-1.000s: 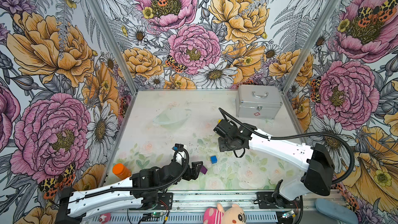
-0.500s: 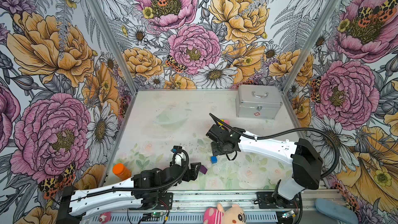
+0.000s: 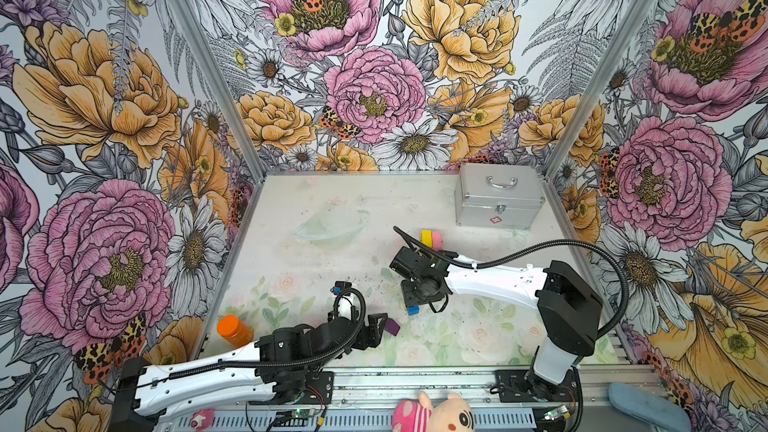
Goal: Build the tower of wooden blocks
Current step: 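Move the right gripper back toward the blue cube while the left arm lowers, then lower the open right gripper around the blue cube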
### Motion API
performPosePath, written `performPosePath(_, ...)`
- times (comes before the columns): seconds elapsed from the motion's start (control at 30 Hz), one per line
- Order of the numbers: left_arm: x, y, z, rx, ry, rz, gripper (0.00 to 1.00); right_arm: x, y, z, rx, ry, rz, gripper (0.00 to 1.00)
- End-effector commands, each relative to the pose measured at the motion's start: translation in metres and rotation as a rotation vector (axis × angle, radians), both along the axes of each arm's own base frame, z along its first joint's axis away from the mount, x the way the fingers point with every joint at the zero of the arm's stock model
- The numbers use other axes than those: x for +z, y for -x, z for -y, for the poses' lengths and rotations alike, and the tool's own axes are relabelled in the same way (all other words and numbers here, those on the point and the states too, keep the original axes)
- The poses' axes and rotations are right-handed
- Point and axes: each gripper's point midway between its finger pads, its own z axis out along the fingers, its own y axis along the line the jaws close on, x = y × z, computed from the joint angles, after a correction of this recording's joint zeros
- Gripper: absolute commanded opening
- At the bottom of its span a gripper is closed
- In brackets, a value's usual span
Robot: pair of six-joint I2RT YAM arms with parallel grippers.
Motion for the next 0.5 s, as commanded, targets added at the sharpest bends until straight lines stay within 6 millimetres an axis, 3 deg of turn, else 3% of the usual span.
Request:
performPosePath(0.0,-0.003,-0.003,-0.004,0.025,-0.006,0.007,0.94,-0.005,0.003,-0.009,0.009,-0.012,-0.001,0.55)
performPosePath(0.47,-0.002,-0.002,-0.005,0.025,0.010,0.008,0.93,-0.020,0.008,-0.010,0.014,0.016,-0.024,0.48)
